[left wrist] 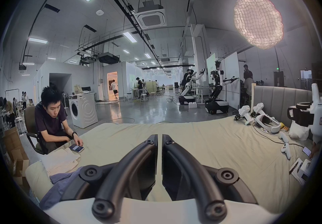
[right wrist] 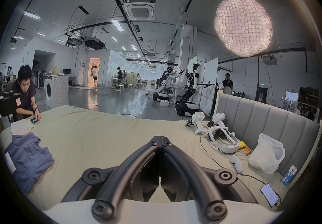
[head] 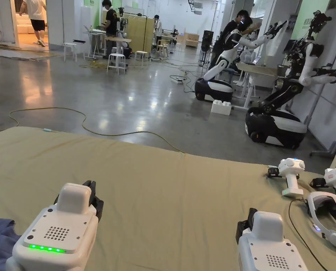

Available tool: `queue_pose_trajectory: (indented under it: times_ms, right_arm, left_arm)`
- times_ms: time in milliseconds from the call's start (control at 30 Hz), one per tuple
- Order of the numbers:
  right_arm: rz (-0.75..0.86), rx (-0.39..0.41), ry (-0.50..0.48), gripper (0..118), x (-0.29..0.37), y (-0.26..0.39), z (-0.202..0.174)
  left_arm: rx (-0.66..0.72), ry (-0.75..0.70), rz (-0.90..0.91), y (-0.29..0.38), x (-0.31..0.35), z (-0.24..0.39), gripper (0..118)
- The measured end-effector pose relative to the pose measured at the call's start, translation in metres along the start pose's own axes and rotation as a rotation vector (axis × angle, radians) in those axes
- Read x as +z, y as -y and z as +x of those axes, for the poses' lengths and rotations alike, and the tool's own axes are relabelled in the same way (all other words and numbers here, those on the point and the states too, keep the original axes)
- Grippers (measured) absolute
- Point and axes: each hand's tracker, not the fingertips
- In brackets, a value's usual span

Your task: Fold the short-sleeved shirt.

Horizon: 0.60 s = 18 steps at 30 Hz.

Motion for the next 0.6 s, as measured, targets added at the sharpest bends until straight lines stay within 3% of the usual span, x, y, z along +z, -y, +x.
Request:
queue_pose_trajectory:
  times_ms: [100, 167, 333, 400, 467, 500, 533, 600]
  right_arm:
    - [-0.047, 0.014, -0.016, 0, -0.004, 0.004, 0.001]
    - [-0.078, -0.039, -0.030, 0, -0.005, 0.004, 0.005]
    - [-0.042, -0.355, 0.018, 0, -0.004, 0.004, 0.027]
    - [-0.033, -0.511, 0.027, 0, -0.003, 0.004, 0.037]
    - [-0.031, -0.603, 0.034, 0, 0.004, -0.001, 0.042]
    - [-0.028, -0.601, 0.033, 0, 0.003, -0.004, 0.042]
    - [-0.031, -0.539, 0.030, 0, 0.002, -0.008, 0.040]
    - [0.017, -0.219, 0.001, 0, 0.001, -0.016, 0.025]
  left_arm:
    - [0.011, 0.011, -0.014, 0.000, 0.000, -0.001, 6]
    - [0.086, 0.041, -0.034, 0.001, -0.001, -0.008, 6]
    - [0.499, 0.141, -0.043, 0.010, -0.004, -0.038, 6]
    - [0.562, 0.121, -0.019, 0.010, 0.000, -0.041, 6]
    - [0.495, 0.104, -0.007, 0.005, 0.002, -0.036, 6]
    - [0.383, 0.083, -0.007, -0.003, 0.005, -0.027, 6]
    - [0.259, 0.071, -0.016, -0.008, 0.005, -0.019, 6]
    - [-0.107, 0.027, -0.045, -0.015, 0.002, 0.003, 6]
